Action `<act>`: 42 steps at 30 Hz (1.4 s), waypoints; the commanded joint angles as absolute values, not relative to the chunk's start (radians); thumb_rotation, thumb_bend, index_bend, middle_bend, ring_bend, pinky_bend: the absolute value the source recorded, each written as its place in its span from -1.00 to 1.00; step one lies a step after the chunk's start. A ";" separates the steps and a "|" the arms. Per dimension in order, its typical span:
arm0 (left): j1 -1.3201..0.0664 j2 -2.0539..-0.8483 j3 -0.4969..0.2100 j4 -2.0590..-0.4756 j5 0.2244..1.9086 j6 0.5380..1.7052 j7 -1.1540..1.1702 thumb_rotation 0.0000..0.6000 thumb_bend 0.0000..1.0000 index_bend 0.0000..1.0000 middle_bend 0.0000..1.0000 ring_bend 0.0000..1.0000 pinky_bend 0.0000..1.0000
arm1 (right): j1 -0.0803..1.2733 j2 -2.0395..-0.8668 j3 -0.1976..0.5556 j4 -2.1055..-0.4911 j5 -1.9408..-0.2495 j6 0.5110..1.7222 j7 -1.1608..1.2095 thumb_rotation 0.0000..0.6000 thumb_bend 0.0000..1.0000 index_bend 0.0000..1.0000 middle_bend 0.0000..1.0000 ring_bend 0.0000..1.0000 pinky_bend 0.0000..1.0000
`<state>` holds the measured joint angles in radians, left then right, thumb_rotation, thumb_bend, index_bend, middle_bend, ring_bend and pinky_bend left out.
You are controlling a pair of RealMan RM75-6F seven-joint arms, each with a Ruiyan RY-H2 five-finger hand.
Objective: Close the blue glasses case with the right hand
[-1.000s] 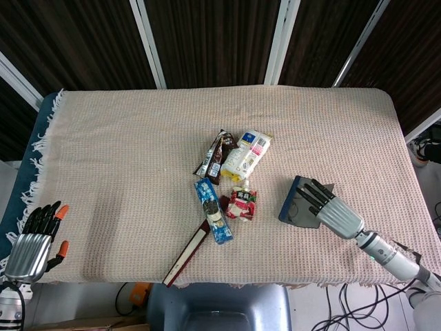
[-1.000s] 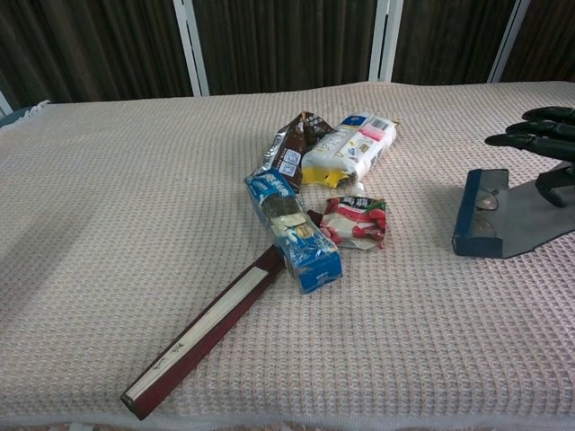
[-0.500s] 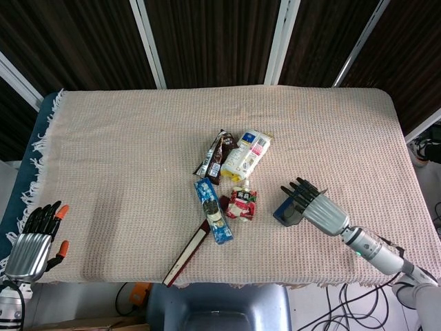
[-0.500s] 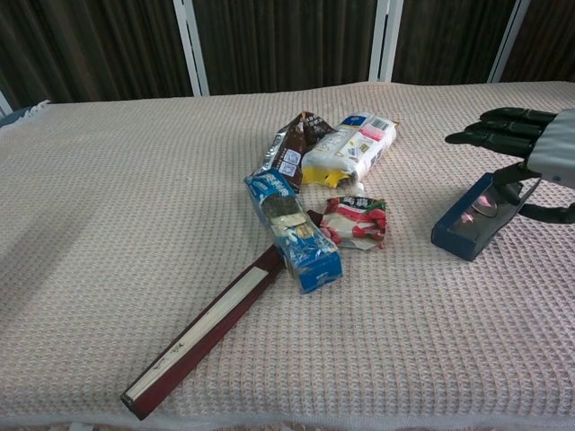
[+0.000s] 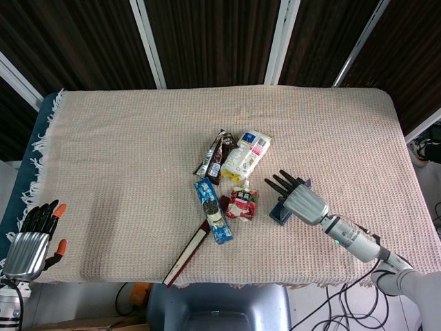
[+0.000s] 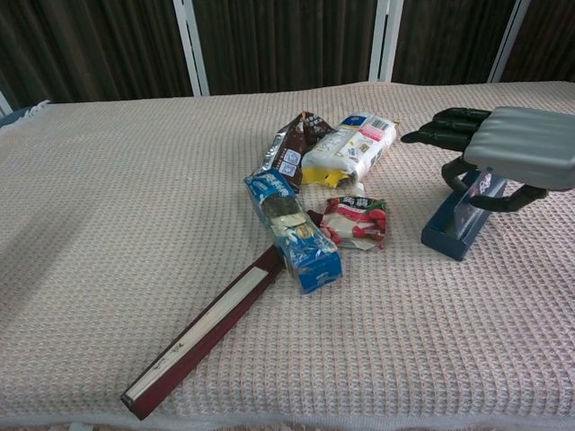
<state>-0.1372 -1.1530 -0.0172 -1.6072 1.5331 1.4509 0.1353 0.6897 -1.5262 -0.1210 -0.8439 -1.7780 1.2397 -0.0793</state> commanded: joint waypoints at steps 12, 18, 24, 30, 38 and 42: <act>-0.137 -1.152 -0.017 -1.608 1.533 1.451 0.136 1.00 -0.12 -1.00 -1.00 -1.00 -0.85 | 0.742 -1.573 -0.032 -0.842 -1.684 1.103 -0.156 1.00 -0.05 -0.26 -0.92 -1.00 -1.00; -0.135 -1.151 -0.018 -1.607 1.537 1.458 0.131 1.00 -0.12 -1.00 -1.00 -1.00 -0.85 | 0.750 -1.583 0.004 -0.839 -1.656 1.108 -0.168 1.00 -0.18 -0.29 -0.93 -1.00 -1.00; -0.133 -1.152 -0.018 -1.604 1.541 1.464 0.127 1.00 -0.12 -1.00 -1.00 -1.00 -0.85 | 0.671 -1.507 0.038 -0.958 -1.613 1.233 -0.190 1.00 -0.32 -0.36 -0.98 -1.00 -1.00; -0.130 -1.162 -0.021 -1.594 1.561 1.488 0.126 1.00 -0.12 -1.00 -1.00 -1.00 -0.85 | 0.436 -1.268 0.010 -1.425 -1.460 1.365 -0.330 1.00 -0.33 -0.73 -1.00 -1.00 -1.00; -0.121 -1.187 -0.015 -1.566 1.604 1.531 0.138 1.00 -0.12 -1.00 -1.00 -1.00 -0.86 | 0.182 -1.161 -0.065 -1.573 -1.401 1.557 -0.209 1.00 -0.35 -0.87 -1.00 -1.00 -1.00; -0.118 -1.189 -0.012 -1.575 1.600 1.527 0.160 1.00 -0.12 -1.00 -1.00 -1.00 -0.86 | 0.169 -1.156 -0.061 -1.552 -1.458 1.578 -0.158 1.00 -0.35 -0.90 -1.00 -1.00 -1.00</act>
